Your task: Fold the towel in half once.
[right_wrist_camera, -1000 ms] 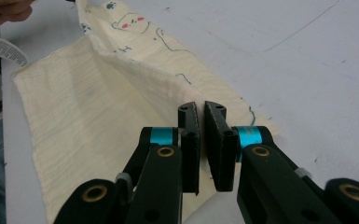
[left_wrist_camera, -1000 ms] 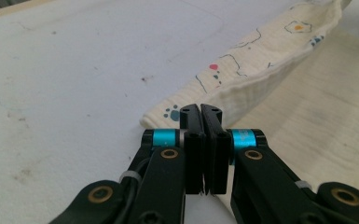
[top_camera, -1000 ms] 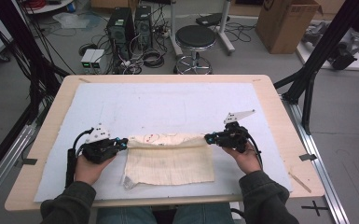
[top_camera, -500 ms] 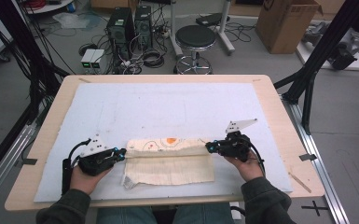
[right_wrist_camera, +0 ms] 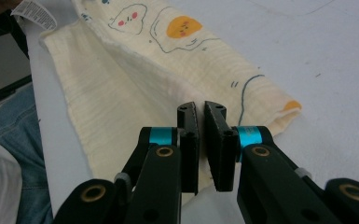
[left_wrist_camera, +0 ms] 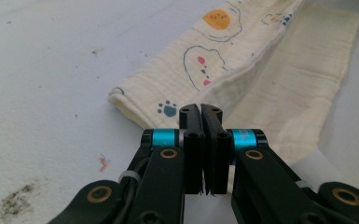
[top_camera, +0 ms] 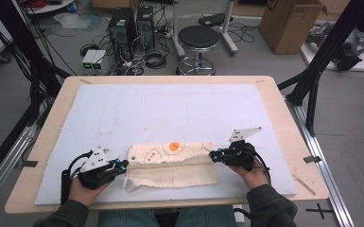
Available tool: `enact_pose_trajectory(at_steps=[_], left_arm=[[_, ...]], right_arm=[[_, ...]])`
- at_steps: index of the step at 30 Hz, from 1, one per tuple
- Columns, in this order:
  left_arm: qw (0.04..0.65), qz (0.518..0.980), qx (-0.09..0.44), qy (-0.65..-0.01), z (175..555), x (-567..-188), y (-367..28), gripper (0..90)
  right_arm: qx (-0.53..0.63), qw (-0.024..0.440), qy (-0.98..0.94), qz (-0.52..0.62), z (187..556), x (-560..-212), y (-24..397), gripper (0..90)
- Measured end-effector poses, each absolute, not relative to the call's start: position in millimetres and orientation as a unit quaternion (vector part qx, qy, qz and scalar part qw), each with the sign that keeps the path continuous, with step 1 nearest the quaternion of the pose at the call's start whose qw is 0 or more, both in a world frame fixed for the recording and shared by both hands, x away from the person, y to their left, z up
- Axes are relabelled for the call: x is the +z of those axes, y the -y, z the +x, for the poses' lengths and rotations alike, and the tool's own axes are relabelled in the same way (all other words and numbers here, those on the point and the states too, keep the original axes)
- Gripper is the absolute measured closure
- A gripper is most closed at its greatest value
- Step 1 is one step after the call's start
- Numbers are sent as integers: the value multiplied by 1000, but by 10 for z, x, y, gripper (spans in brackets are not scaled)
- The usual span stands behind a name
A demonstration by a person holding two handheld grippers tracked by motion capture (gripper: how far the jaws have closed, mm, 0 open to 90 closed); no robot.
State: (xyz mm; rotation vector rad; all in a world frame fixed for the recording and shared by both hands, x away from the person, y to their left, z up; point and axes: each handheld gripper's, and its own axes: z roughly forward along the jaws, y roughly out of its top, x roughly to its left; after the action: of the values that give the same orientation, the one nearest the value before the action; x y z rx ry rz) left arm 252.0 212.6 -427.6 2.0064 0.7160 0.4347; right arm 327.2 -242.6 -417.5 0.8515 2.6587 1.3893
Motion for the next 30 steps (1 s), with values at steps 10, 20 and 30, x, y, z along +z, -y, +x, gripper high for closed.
enact_pose_trajectory(at_steps=[10, 20, 30], left_arm=[[460, 825, 173, -279, 2410, -4277, -2146, 871], [457, 833, 162, -267, 2308, -4279, -2150, 870], [494, 818, 144, -257, 2265, -4157, -2215, 654]], right_arm=[[443, 9, -857, 264, 3164, -4185, 2426, 841], [436, 6, -863, 254, 3054, -4196, 2420, 838], [449, -14, -859, 247, 2979, -4157, 2463, 703]])
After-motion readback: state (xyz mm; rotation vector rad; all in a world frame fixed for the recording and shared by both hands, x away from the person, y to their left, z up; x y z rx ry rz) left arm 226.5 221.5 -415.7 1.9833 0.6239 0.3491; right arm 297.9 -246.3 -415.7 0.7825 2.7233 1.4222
